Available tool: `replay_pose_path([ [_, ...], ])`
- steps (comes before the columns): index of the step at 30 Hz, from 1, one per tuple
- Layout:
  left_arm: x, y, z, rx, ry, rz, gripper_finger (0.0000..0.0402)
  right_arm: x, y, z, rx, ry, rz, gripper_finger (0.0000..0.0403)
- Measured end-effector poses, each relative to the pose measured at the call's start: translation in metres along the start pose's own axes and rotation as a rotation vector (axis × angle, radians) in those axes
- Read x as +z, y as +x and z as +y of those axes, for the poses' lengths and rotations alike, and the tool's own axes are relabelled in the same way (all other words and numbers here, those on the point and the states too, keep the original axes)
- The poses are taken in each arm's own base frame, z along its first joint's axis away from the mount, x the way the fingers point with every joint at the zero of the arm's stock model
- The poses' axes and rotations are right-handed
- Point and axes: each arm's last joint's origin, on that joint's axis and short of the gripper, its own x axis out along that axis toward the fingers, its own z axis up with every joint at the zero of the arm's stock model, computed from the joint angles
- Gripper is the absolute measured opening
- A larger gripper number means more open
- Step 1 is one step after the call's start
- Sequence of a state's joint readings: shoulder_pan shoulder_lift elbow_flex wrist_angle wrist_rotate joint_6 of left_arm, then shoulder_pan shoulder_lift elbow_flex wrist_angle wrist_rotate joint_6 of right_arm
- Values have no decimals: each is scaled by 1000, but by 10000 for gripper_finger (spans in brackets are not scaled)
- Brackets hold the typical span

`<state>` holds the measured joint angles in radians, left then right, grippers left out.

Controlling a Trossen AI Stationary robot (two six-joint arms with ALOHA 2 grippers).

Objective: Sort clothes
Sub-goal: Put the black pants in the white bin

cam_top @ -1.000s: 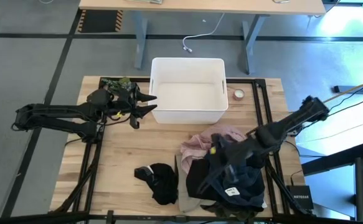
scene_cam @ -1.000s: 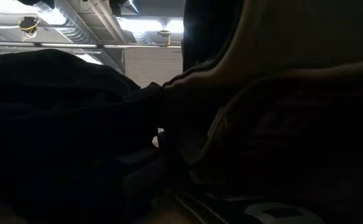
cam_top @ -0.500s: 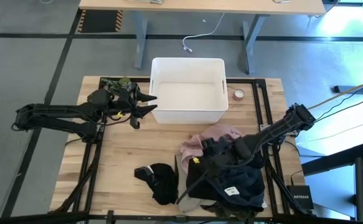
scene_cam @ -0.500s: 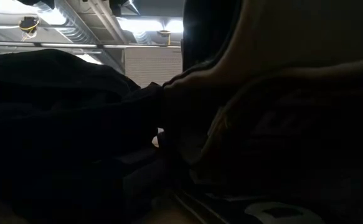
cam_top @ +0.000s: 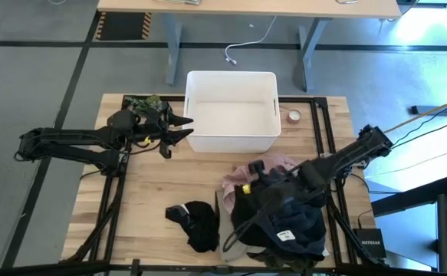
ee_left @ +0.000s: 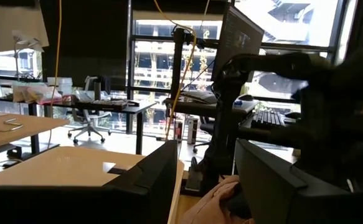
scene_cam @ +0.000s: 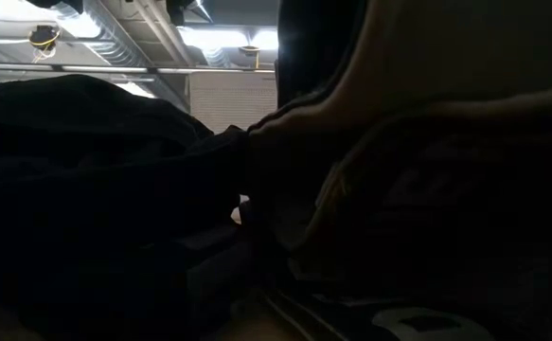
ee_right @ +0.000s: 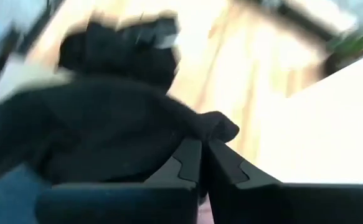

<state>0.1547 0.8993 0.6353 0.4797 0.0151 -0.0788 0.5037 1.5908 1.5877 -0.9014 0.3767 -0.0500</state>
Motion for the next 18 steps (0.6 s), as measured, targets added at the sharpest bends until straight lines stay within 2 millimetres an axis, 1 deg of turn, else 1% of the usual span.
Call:
replay_pose_path([
  [2, 0, 0, 0, 0, -3, -1, 157, 11, -20, -10, -41, -3, -65, 9],
  [6, 1, 0, 0, -2, -42, -15, 157, 32, -64, -32, -188, -3, -188, 20],
  [9, 2, 0, 0, -2, -44, -22, 157, 44, -98, -55, -308, -1, -270, 17],
  [13, 2, 0, 0, -2, -44, -22, 157, 54, -137, -91, -430, 47, -374, 7],
  [18, 2, 0, 0, -2, -44, -24, 157, 59, -177, -138, -611, 105, -517, 18],
])
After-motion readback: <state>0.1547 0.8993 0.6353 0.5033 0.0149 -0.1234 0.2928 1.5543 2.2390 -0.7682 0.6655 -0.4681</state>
